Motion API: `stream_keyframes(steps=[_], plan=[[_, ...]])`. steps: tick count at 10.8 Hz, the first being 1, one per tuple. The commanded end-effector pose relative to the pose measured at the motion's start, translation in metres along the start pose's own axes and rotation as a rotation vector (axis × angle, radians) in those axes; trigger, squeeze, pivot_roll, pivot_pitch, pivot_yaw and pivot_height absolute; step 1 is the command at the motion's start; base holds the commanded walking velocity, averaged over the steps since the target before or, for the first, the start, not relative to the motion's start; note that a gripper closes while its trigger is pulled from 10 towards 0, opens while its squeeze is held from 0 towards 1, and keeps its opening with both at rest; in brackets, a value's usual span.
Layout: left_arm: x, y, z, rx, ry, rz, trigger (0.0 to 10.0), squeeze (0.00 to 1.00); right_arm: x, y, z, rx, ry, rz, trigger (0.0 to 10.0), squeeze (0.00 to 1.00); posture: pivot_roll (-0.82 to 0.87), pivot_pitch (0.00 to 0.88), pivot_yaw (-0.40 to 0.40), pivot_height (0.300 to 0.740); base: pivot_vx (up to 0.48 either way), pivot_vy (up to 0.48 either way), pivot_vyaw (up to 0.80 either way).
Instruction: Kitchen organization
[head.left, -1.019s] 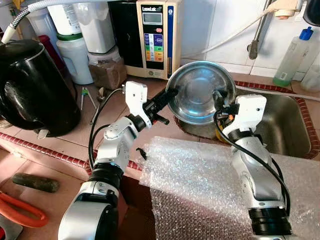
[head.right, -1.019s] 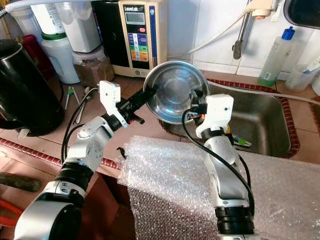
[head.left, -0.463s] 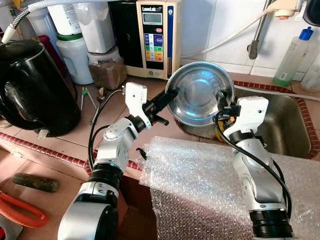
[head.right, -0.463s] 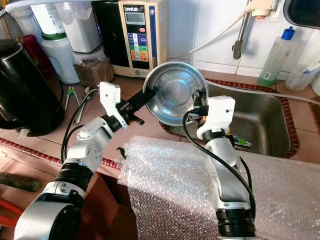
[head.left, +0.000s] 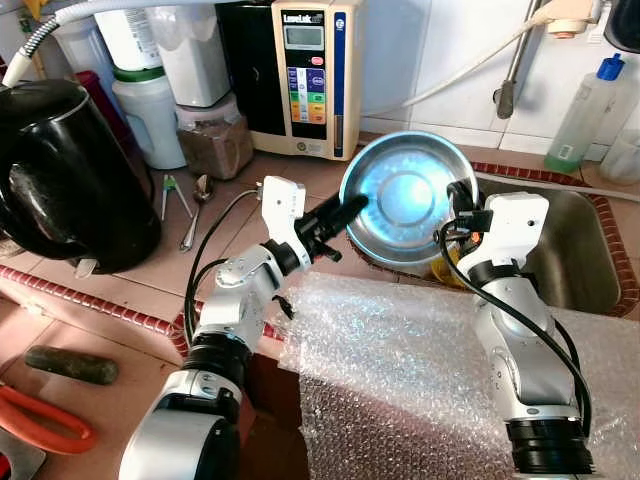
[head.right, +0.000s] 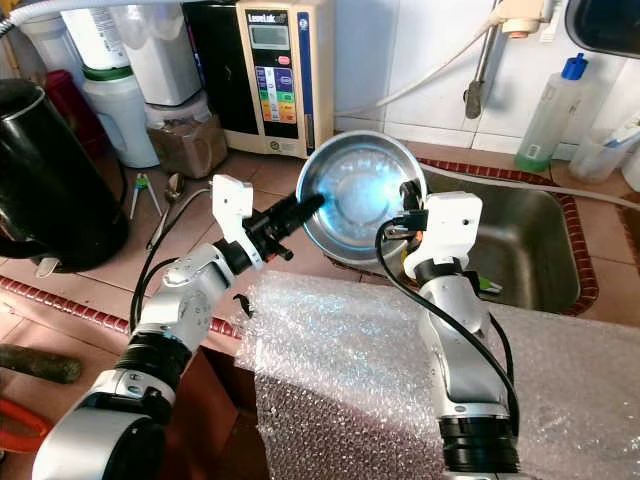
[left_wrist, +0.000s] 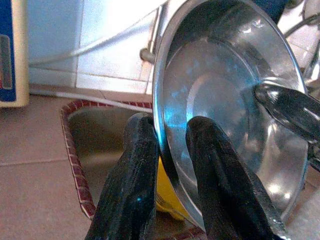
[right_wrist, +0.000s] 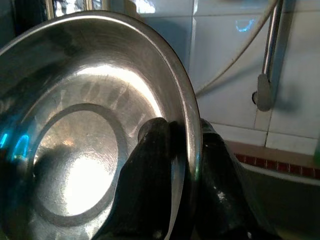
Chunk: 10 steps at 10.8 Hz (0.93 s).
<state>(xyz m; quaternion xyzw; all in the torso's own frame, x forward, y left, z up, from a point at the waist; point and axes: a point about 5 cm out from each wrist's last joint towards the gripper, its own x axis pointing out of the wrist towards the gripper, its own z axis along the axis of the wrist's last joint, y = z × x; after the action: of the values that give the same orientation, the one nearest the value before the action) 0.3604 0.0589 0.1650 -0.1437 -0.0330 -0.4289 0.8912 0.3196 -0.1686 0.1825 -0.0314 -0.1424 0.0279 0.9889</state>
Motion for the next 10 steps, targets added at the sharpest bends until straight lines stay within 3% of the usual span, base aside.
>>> stream_keyframes(steps=[1,4,7,10], plan=[[0.006,-0.018,0.003,0.037,0.015,-0.170,10.0,1.00,-0.001,-0.033,-0.008,-0.056,0.057,-0.199,0.0,0.00,-0.03,0.000,0.086,0.740,0.000,0.000,0.00],[-0.007,-0.014,-0.011,0.089,0.114,-0.193,10.0,1.00,-0.006,-0.066,-0.010,-0.139,0.075,-0.329,0.0,0.00,-0.02,0.000,0.087,0.740,0.000,0.000,0.00],[-0.015,-0.014,-0.020,0.182,0.230,-0.263,10.0,1.00,-0.017,-0.109,-0.019,-0.234,0.133,-0.501,0.0,0.00,-0.01,0.000,0.090,0.740,0.000,0.000,0.00],[-0.017,-0.013,-0.019,0.222,0.244,-0.262,10.0,1.00,-0.026,-0.131,-0.030,-0.289,0.176,-0.594,0.0,0.00,-0.01,0.000,0.093,0.740,0.000,0.000,0.00]])
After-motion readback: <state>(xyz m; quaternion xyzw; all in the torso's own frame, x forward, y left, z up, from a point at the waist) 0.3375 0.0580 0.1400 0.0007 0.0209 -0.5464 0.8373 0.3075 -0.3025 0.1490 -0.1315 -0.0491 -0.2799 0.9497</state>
